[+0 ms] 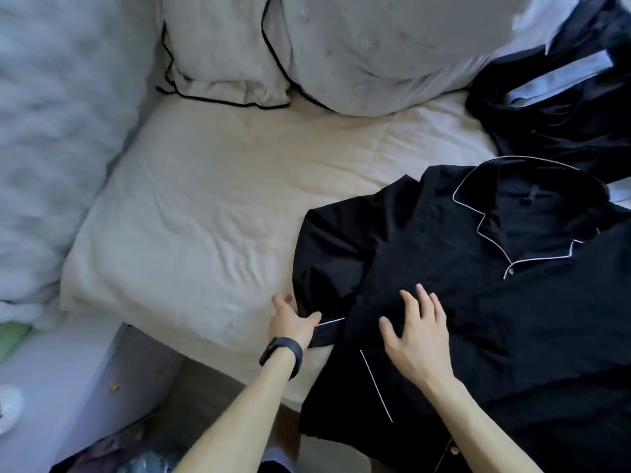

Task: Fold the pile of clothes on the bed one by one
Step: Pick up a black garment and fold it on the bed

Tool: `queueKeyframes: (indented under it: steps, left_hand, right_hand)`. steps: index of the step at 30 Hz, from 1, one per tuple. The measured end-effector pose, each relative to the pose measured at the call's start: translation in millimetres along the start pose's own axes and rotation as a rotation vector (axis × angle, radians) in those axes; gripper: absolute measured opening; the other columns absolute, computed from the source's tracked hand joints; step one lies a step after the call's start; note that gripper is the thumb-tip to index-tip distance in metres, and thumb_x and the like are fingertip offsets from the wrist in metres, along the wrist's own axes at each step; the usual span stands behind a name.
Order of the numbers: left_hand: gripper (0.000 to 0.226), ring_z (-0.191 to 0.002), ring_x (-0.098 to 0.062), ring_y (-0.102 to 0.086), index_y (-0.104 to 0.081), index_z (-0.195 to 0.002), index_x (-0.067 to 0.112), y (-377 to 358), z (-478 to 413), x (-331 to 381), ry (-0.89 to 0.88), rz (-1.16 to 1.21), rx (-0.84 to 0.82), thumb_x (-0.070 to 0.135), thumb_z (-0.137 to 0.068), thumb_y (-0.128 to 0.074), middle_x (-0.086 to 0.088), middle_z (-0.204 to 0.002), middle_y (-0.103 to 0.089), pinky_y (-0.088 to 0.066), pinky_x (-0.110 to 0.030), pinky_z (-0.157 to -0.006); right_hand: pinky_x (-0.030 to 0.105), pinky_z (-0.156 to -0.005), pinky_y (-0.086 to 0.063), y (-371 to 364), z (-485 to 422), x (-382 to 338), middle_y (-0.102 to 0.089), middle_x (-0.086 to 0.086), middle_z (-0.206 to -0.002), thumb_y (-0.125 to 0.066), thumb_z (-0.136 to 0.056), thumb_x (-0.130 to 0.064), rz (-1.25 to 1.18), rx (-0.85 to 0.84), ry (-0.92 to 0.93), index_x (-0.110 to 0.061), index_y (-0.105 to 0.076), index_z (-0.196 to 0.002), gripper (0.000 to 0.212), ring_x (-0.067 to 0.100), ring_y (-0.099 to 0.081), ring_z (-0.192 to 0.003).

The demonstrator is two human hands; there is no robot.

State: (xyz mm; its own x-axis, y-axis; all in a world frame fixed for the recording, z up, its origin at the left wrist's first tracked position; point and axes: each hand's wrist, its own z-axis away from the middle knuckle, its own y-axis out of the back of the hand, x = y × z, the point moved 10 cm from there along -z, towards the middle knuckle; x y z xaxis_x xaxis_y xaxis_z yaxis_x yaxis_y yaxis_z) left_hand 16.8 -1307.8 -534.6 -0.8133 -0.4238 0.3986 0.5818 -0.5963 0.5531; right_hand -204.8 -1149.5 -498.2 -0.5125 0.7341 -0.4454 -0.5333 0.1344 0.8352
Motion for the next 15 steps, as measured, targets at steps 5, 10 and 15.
queueKeyframes:
  steps: [5,10,15]
  left_hand:
    - [0.009,-0.077,-0.026,-0.059,-0.056,-0.081,0.021,50,-29,52,-0.189,-0.331,-0.069,0.013,-0.079,-0.059,0.003,-0.078,-0.063,-0.043,-0.028,-0.057]
    - [0.020,-0.083,-0.034,-0.057,-0.063,-0.095,0.018,210,-21,175,-0.902,-0.626,0.583,0.004,-0.080,-0.060,-0.007,-0.088,-0.061,-0.039,-0.035,-0.055]
    - [0.026,-0.073,-0.035,-0.051,-0.062,-0.087,0.019,289,-68,194,-1.151,-0.824,0.898,-0.005,-0.077,-0.054,-0.009,-0.080,-0.052,-0.033,-0.038,-0.049]
  right_hand:
    - [0.060,-0.119,-0.021,-34,-44,-7,0.000,0.006,-0.170,-0.053,-0.098,-0.052,0.000,-0.233,-0.220,-0.027,-0.015,-0.161,0.078,0.034,0.000,-0.155]
    - [0.066,-0.117,-0.019,-48,-45,-4,0.005,-0.004,-0.170,-0.048,-0.100,-0.052,0.016,-0.233,-0.328,-0.034,-0.011,-0.160,0.074,0.025,0.006,-0.157]
    - [0.064,-0.118,-0.018,-46,-43,-7,0.002,-0.007,-0.170,-0.051,-0.098,-0.050,0.074,-0.203,-0.402,-0.034,-0.014,-0.160,0.073,0.023,0.003,-0.157]
